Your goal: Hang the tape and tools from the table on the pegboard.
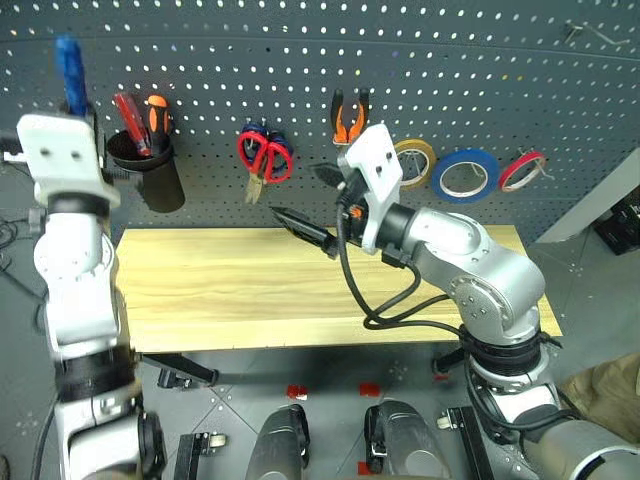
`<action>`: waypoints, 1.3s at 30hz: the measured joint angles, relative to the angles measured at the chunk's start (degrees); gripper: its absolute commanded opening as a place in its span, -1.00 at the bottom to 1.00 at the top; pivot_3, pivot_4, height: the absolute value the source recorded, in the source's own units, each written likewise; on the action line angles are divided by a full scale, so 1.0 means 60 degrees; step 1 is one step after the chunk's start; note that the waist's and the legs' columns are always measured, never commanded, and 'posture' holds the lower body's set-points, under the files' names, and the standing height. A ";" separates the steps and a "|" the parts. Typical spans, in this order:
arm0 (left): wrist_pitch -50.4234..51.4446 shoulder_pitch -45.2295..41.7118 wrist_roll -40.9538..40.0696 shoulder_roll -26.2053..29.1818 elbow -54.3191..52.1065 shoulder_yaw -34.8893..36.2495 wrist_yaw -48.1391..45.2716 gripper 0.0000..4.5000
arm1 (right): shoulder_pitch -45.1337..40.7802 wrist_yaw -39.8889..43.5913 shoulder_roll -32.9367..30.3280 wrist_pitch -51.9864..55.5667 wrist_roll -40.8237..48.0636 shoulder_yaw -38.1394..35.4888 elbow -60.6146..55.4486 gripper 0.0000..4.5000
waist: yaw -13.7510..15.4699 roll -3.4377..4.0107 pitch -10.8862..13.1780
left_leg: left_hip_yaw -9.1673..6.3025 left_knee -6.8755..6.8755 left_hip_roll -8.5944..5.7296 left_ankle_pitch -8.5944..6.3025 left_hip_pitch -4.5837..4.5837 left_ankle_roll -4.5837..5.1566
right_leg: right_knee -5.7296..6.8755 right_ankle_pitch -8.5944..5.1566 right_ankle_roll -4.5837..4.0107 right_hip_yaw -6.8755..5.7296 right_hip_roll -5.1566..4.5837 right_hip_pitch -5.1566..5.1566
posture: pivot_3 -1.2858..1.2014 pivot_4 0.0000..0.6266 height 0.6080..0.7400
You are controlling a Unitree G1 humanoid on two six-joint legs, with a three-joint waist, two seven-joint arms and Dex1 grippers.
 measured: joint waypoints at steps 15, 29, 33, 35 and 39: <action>-0.3005 -0.1212 -0.0069 0.0191 0.4670 -0.0469 0.0060 -0.66 | -0.0035 -0.0486 0.0149 0.0272 0.0016 0.0089 0.0034 1.00 | -0.0492 0.0000 -0.0003 | 0.0019 -0.0001 -0.0002 0.0018 -0.0004 -0.0030 | -0.0001 -0.0001 0.0002 0.0008 -0.0010 -0.0006 | -0.21 -0.58 1.00; -0.2838 0.0649 -0.0590 -0.0311 0.1462 -0.0736 0.0129 0.57 | 0.0046 -0.0445 -0.0002 0.0076 -0.0014 0.0277 0.0045 1.00 | -0.0526 -0.0003 -0.0056 | 0.0010 0.0017 -0.0007 0.0019 -0.0006 -0.0031 | 0.0008 0.0001 0.0002 0.0008 -0.0014 0.0002 | -0.20 -0.63 1.00; -0.1693 0.1883 -0.0789 -0.0645 -0.0036 -0.0904 -0.0182 0.57 | 0.0236 -0.0343 -0.0232 -0.0269 -0.0063 0.0292 0.0053 1.00 | -0.0589 -0.0007 -0.0194 | 0.0012 0.0018 -0.0001 0.0018 -0.0003 -0.0030 | 0.0009 0.0001 0.0002 0.0013 -0.0009 0.0001 | -0.18 -0.68 1.00; -0.1034 0.2524 -0.0895 -0.0710 -0.0698 -0.0896 -0.0283 0.57 | 0.0490 -0.0230 -0.0503 -0.0531 -0.0104 0.0274 0.0065 1.00 | -0.0623 -0.0005 -0.0240 | 0.0008 0.0018 0.0001 0.0018 0.0000 -0.0030 | 0.0017 0.0001 0.0002 0.0011 -0.0007 0.0002 | -0.17 -0.72 1.00; 0.0825 0.3493 -0.1285 -0.1007 -0.1870 -0.0776 -0.0256 0.57 | 0.1157 -0.0107 -0.0948 -0.1542 -0.0569 0.0261 0.0429 1.00 | -0.0595 0.0005 -0.0442 | 0.0001 0.0020 -0.0002 0.0018 0.0001 -0.0031 | 0.0019 0.0001 0.0002 0.0012 -0.0004 0.0004 | -0.14 -0.82 1.00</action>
